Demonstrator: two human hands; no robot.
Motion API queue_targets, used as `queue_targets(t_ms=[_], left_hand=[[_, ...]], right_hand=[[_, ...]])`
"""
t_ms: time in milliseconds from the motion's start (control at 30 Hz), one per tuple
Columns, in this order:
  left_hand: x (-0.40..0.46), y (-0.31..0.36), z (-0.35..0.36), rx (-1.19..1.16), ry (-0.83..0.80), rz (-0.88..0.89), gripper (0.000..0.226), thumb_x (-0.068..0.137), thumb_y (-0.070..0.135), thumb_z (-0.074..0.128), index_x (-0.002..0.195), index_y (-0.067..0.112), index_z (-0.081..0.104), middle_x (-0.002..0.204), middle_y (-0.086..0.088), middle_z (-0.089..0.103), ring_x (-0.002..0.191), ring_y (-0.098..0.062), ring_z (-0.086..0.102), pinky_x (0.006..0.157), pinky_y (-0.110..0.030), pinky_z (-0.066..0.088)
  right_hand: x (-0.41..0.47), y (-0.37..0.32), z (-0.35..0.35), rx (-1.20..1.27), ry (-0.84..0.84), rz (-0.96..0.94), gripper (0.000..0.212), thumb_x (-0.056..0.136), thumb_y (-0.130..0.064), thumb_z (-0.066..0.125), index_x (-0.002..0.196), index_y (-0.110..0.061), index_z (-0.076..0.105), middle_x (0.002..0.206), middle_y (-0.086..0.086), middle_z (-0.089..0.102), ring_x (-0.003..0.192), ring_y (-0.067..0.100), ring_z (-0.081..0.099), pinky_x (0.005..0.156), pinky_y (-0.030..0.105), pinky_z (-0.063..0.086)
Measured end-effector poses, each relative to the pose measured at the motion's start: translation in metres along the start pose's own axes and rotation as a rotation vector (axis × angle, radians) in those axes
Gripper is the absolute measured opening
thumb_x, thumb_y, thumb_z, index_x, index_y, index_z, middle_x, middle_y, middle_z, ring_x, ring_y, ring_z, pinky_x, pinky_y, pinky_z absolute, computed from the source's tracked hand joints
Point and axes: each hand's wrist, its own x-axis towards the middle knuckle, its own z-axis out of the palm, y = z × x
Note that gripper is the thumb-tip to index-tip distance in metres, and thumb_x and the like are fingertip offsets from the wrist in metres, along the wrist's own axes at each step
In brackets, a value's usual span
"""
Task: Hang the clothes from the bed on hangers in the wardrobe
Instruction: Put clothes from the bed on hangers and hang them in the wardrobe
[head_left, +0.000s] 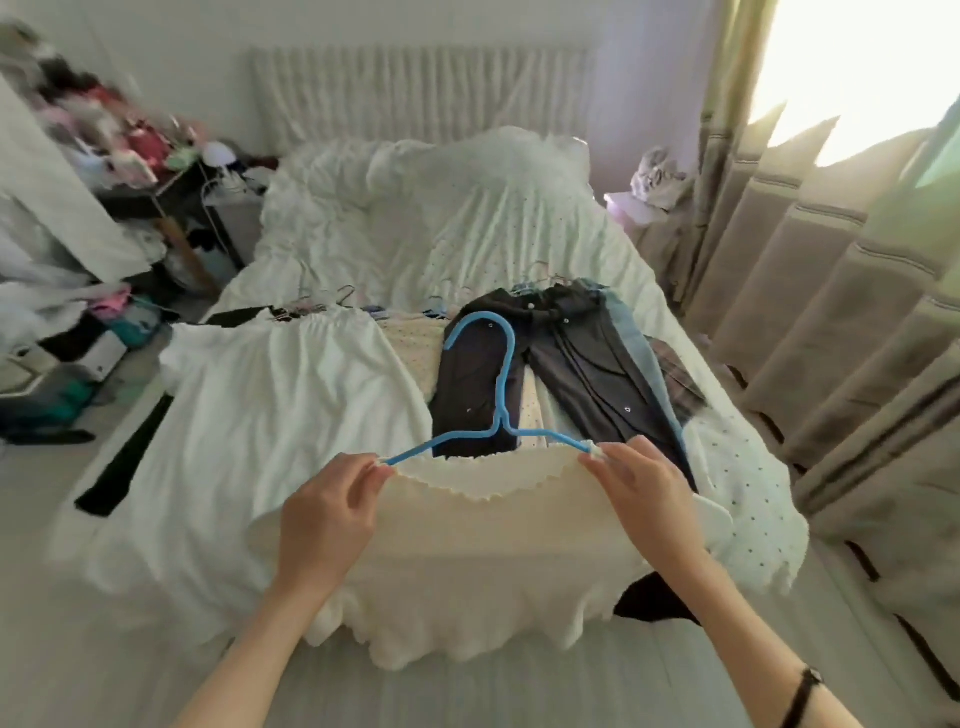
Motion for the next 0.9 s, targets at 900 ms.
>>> queue_targets(t_ms=[900], left_hand=[[0.303, -0.231, 0.016, 0.323, 0.156, -0.050, 0.023, 0.086, 0.025, 0.052, 0.085, 0.007, 0.067, 0.081, -0.010, 0.066, 0.079, -0.032, 0.061, 0.072, -0.036, 0.033]], right_hand=[[0.309, -0.147, 0.216, 0.065, -0.118, 0.043, 0.031, 0.087, -0.046, 0.056, 0.088, -0.020, 0.071, 0.084, 0.001, 0.064, 0.085, 0.022, 0.057, 0.066, 0.033, 0.039]])
